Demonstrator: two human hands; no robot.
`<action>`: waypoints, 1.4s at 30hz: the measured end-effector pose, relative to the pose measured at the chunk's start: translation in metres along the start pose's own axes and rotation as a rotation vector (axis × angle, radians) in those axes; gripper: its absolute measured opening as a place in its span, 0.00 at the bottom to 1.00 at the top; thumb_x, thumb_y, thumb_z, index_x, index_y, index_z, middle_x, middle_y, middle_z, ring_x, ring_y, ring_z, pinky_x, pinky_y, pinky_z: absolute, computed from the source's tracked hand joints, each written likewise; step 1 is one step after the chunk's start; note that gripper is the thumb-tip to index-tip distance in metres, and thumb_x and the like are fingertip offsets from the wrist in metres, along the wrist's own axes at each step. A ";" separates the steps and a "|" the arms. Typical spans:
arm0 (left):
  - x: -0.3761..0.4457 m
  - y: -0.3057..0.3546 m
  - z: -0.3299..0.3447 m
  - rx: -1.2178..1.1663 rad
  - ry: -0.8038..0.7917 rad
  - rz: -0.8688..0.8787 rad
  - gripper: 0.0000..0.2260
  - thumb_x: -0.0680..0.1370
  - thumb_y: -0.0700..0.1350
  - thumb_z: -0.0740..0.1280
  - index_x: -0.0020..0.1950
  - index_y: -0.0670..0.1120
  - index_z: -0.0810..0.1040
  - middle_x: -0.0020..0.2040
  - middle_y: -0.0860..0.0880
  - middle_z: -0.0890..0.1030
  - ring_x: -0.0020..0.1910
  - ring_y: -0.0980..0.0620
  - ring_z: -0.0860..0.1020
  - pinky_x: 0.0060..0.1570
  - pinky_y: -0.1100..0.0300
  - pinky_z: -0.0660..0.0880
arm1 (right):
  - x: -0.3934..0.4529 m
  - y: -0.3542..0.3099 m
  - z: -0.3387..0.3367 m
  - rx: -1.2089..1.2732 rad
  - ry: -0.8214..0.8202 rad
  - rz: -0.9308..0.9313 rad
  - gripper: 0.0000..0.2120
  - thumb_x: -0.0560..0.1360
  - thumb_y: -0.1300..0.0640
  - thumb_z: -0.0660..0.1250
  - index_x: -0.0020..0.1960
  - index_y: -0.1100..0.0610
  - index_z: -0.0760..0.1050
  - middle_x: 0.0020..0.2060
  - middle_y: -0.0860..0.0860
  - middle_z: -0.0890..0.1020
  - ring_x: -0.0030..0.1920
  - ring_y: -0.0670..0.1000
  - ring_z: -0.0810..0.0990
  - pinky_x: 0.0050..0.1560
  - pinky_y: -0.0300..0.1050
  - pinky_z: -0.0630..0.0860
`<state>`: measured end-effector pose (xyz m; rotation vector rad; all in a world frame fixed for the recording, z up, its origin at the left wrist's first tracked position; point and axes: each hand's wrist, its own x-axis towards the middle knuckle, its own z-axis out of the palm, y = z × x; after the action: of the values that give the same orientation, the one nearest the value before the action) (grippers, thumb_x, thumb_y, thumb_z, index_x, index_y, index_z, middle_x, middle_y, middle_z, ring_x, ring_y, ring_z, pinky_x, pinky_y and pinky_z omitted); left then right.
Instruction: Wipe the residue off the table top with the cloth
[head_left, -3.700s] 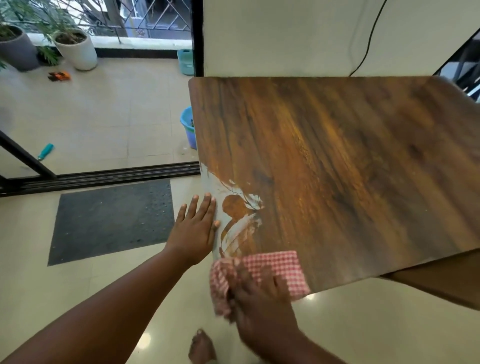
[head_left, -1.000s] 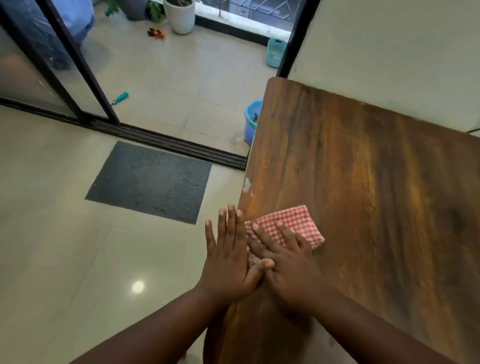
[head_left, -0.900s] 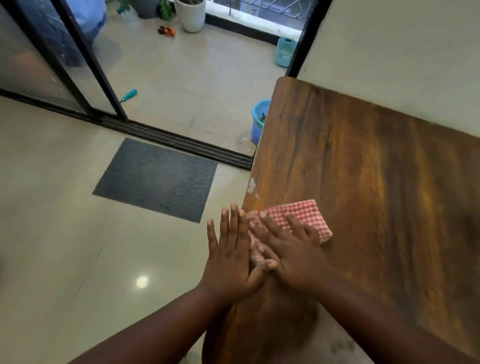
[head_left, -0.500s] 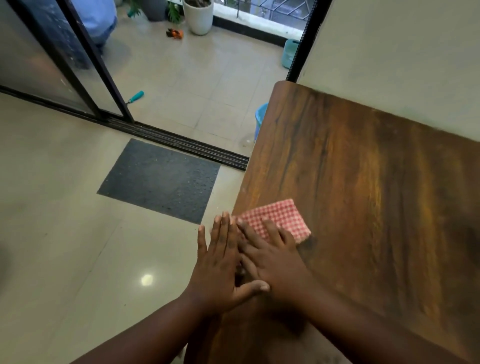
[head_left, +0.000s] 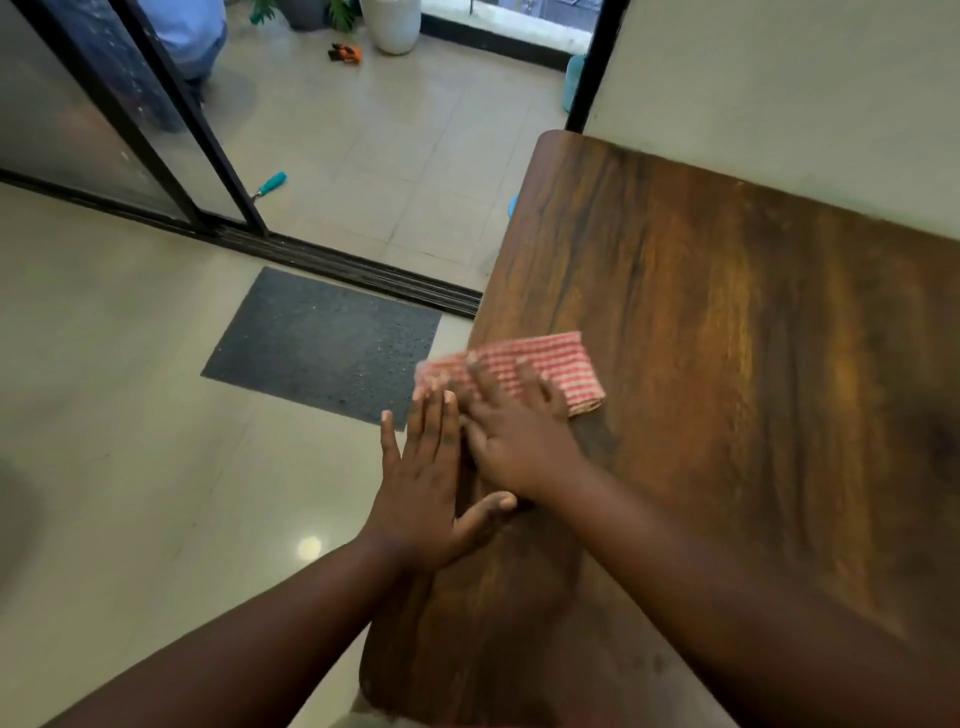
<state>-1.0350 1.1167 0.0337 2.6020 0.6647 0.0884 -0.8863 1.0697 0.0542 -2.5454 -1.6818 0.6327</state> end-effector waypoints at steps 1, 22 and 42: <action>-0.001 0.000 -0.002 0.002 -0.005 0.038 0.48 0.72 0.75 0.48 0.77 0.41 0.38 0.78 0.40 0.39 0.77 0.41 0.39 0.70 0.35 0.40 | -0.016 -0.009 0.008 -0.011 -0.016 -0.039 0.25 0.80 0.42 0.44 0.75 0.36 0.42 0.76 0.39 0.39 0.74 0.61 0.36 0.70 0.62 0.37; -0.166 0.040 0.000 0.138 -0.380 0.469 0.52 0.67 0.80 0.51 0.78 0.45 0.48 0.78 0.47 0.48 0.77 0.48 0.43 0.72 0.51 0.44 | -0.239 -0.100 0.104 -0.053 0.010 0.021 0.31 0.78 0.40 0.54 0.77 0.47 0.48 0.77 0.50 0.50 0.75 0.57 0.44 0.71 0.57 0.41; -0.155 0.197 0.073 0.558 -0.289 0.589 0.39 0.78 0.56 0.61 0.74 0.44 0.36 0.78 0.43 0.41 0.75 0.45 0.36 0.69 0.49 0.26 | -0.361 0.051 0.081 0.029 0.082 0.566 0.39 0.77 0.58 0.62 0.76 0.40 0.40 0.77 0.55 0.43 0.74 0.64 0.53 0.71 0.58 0.54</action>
<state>-1.0728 0.8596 0.0629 3.1674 -0.2336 -0.3315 -0.9904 0.7127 0.0827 -2.9810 -0.9059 0.5468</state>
